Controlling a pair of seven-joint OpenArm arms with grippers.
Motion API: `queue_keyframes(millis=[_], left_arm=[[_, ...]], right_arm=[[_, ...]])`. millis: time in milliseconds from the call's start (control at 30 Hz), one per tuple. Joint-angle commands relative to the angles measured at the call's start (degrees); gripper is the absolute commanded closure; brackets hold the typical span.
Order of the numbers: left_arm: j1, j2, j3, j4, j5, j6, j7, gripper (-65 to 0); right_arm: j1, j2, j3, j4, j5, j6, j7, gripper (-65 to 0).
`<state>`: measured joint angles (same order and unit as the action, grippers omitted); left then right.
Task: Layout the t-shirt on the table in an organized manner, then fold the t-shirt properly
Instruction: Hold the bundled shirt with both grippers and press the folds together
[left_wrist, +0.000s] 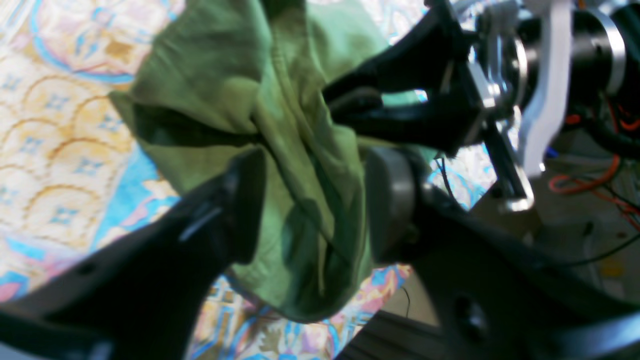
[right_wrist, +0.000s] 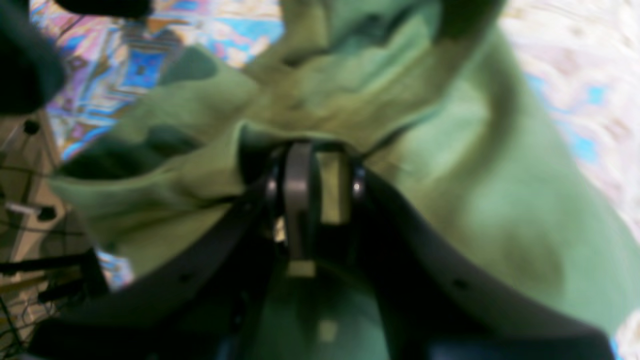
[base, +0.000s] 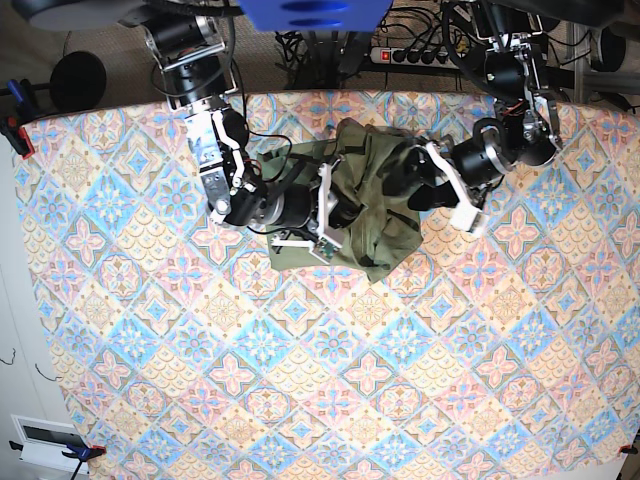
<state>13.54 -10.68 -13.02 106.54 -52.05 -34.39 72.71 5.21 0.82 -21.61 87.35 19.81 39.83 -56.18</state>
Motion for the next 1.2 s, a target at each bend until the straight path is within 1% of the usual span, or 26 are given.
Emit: queue_keyframes(millis=[0, 67, 133, 267, 400, 433, 467, 567, 633, 667, 767, 833, 1067, 1167], left_arm=[[-0.31, -0.71, 1.63, 1.81, -1.53, -0.38, -0.93, -37.0], [-0.31, -0.71, 3.48, 2.16, -1.44, -0.29, -1.01, -37.4], [-0.31, -0.62, 4.18, 2.16, -0.48, -0.29, -1.19, -37.4], [-0.4, 0.61, 6.55, 2.16, 4.71, -0.29, -1.37, -37.4], [-0.66, 0.87, 8.66, 2.16, 9.63, -0.29, -1.63, -36.8], [-0.66, 1.4, 9.1, 2.16, 10.95, -0.29, -2.42, -34.8], [-0.66, 1.67, 9.54, 2.16, 12.01, -0.29, -3.12, -31.3], [-0.57, 1.75, 10.6, 2.16, 14.65, -0.29, -3.92, -16.6], [-0.49, 1.75, 10.42, 2.16, 15.26, -0.29, -4.0, -4.0], [-0.49, 1.58, 10.42, 2.16, 15.26, -0.29, -4.09, 0.0], [-0.31, 1.31, 10.42, 2.16, 15.26, -0.29, -4.18, 0.0], [0.75, 1.14, 9.28, 2.07, 15.26, -0.29, -4.18, 0.0], [5.49, 1.4, -0.57, 2.51, 14.65, -0.82, -4.27, 0.0], [7.78, 1.14, -3.82, 2.95, 11.48, -0.82, -4.71, 0.0]], right_arm=[[1.07, -0.25, 0.29, 0.87, 0.89, 0.17, 1.02, -9.0], [1.16, 0.72, 0.73, 0.87, 0.89, 0.17, 1.19, -9.0], [1.16, 0.89, 0.73, 0.87, 0.89, 0.17, 1.28, -9.0], [1.07, 0.89, 0.81, -0.27, 0.89, 0.17, 1.28, -9.0], [1.07, 0.98, 1.43, -0.71, 0.89, 0.17, 1.28, -9.0], [1.07, 1.25, 2.13, -0.71, 0.89, 0.17, 1.28, -9.0], [1.07, 1.25, 2.48, -0.71, 0.89, 0.17, 1.28, -9.0], [1.07, 1.25, 2.92, -0.71, 0.89, 0.17, 1.28, -9.0], [1.07, 1.25, 2.92, -0.71, 0.89, 0.17, 1.28, -9.0], [1.07, 1.25, 2.92, -0.71, 0.89, 0.17, 1.28, -9.0], [1.07, 1.42, 2.92, -0.89, 0.89, 0.17, 1.28, -9.0], [1.07, 2.04, 2.92, -1.68, 0.89, 0.17, 1.28, -9.0], [1.34, 2.48, 2.84, -6.43, 0.89, 0.17, 1.37, -9.0], [1.42, 2.48, 2.84, -7.66, 0.89, 0.17, 1.46, -9.0]])
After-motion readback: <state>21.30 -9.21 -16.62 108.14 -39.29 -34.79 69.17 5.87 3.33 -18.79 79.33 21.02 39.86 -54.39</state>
